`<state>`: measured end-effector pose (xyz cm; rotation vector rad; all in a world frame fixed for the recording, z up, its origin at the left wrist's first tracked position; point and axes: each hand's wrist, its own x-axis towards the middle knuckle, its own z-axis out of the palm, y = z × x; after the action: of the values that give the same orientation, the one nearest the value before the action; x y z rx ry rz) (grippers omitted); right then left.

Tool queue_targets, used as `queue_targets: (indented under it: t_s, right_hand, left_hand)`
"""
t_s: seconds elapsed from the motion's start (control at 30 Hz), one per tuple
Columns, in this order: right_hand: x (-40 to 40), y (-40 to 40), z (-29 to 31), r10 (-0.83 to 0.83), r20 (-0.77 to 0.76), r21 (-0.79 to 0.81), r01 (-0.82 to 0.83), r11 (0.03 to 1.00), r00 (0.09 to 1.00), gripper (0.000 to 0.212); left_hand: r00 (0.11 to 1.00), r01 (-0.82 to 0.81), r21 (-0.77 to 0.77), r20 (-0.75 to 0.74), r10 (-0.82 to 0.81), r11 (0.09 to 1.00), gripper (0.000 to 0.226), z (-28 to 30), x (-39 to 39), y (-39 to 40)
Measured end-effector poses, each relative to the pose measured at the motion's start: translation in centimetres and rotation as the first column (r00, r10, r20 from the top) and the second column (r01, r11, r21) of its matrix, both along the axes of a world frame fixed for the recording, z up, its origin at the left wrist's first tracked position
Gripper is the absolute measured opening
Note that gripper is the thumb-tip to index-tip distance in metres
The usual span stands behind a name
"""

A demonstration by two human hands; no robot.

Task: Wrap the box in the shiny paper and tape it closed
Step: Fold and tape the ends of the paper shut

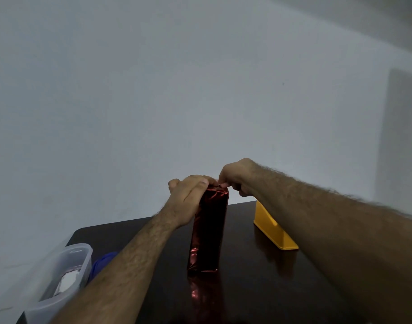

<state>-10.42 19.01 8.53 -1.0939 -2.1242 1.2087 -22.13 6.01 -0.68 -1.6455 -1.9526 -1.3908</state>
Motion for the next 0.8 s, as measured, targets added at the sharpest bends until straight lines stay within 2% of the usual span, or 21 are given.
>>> queue_targets:
  t_s: [0.1, 0.17, 0.27, 0.43, 0.5, 0.67, 0.8]
  right_hand:
    - [0.1, -0.4, 1.2, 0.044, 0.205, 0.061, -0.058, 0.996, 0.978, 0.021]
    - [0.2, -0.5, 1.9, 0.055, 0.277, 0.061, -0.074, 0.995, 0.959, 0.018]
    - [0.1, -0.7, 2.2, 0.06, 0.322, 0.05, -0.08, 0.996, 0.945, 0.013]
    - [-0.2, -0.8, 2.6, 0.062, 0.353, 0.002, -0.067, 0.998, 0.933, 0.005]
    - [-0.3, -0.7, 2.7, 0.05, 0.351, 0.012, -0.058, 0.998, 0.935, 0.024]
    - [0.8, -0.7, 2.9, 0.02, 0.404, 0.143, -0.085, 0.986, 0.914, 0.036]
    - [1.6, 0.2, 1.3, 0.03, 0.425, -0.02, -0.024, 1.0, 0.905, 0.052]
  left_hand:
    - [1.0, 0.005, 0.001, -0.03, -0.005, 1.0, 0.056, 0.2, 0.4, -0.1]
    - [0.997, 0.009, 0.011, -0.071, -0.008, 1.0, 0.055, 0.4, 0.5, 0.0]
    - [0.991, -0.003, 0.023, -0.132, 0.006, 1.0, 0.05, 0.3, 0.5, 0.2]
    - [0.989, -0.01, 0.063, -0.144, 0.019, 0.998, 0.042, 0.1, 0.5, 0.1]
    - [0.989, -0.005, 0.057, -0.148, 0.014, 0.998, 0.043, 0.3, 0.7, 0.1]
    - [0.989, -0.015, 0.063, -0.148, 0.025, 0.998, 0.046, 0.1, -0.1, 0.1]
    - [0.995, -0.039, 0.027, -0.094, 0.041, 0.999, 0.045, -0.4, -0.9, 0.4]
